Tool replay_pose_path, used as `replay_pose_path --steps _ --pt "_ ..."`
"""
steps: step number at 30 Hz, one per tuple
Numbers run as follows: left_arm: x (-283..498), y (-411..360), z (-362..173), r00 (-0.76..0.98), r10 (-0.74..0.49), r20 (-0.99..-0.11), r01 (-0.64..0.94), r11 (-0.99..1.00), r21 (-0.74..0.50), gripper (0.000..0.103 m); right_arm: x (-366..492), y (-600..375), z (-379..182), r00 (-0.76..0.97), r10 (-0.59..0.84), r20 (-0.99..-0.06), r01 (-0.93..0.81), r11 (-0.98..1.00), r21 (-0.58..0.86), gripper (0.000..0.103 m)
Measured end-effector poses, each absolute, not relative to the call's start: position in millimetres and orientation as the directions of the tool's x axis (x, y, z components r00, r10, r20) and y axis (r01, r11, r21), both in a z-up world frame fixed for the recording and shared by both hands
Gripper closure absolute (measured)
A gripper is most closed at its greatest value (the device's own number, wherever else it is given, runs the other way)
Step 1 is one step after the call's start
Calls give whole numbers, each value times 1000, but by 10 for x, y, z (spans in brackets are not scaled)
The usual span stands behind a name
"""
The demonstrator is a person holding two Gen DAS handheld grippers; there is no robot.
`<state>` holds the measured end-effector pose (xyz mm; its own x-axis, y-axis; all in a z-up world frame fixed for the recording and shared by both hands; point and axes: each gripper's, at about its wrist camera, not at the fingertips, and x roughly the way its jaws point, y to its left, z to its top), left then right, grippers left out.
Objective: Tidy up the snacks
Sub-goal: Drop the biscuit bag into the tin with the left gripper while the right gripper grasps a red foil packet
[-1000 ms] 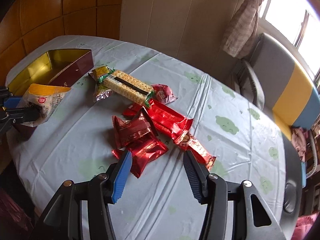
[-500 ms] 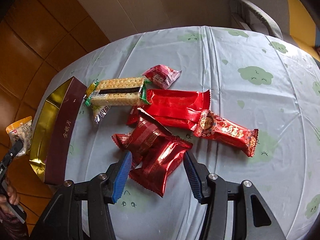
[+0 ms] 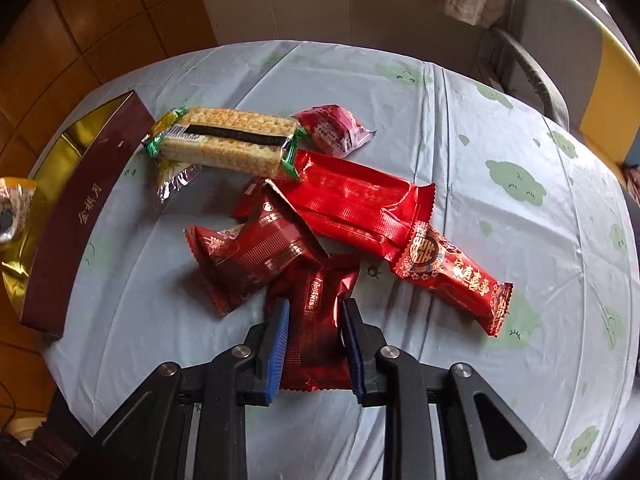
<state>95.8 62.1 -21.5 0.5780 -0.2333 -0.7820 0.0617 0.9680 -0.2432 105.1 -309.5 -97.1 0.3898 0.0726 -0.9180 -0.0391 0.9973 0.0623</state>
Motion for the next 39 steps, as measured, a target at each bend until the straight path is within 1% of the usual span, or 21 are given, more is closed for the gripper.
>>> replay_pose_path --steps 3,9,15,20,25,29,33,36,39 --pt "1067 630 -276 549 -244 -800 34 962 -270 79 1056 -3112 -969 379 80 -922 -45 997 67 76" --pt "1338 603 -323 508 -282 -814 11 947 -321 79 1045 -3084 -955 379 57 -924 -69 997 33 76" --pt "1829 494 -401 489 -246 -837 -31 954 -298 79 1062 -3062 -967 376 57 -925 -72 997 32 76" --pt "2201 350 -494 467 -218 -857 -33 964 -263 79 1063 -3071 -968 374 56 -926 -75 997 30 76" --pt "2416 216 -592 453 -182 -873 -25 976 -217 78 1059 -3037 -975 378 46 -925 -89 996 13 76" --pt "2382 141 -598 466 -171 -868 -1 981 -193 68 1035 -2978 -966 390 22 -921 -111 994 -23 76" --pt "2164 126 -513 498 -121 -859 -4 990 -142 67 990 -2880 -955 413 -17 -911 -138 987 -81 77" --pt "1857 94 -403 543 -95 -835 26 995 -96 67 917 -2759 -937 432 -51 -901 -165 977 -135 77" --pt "1551 83 -336 567 -89 -819 57 996 -69 67 793 -2577 -911 458 -108 -883 -208 952 -225 77"
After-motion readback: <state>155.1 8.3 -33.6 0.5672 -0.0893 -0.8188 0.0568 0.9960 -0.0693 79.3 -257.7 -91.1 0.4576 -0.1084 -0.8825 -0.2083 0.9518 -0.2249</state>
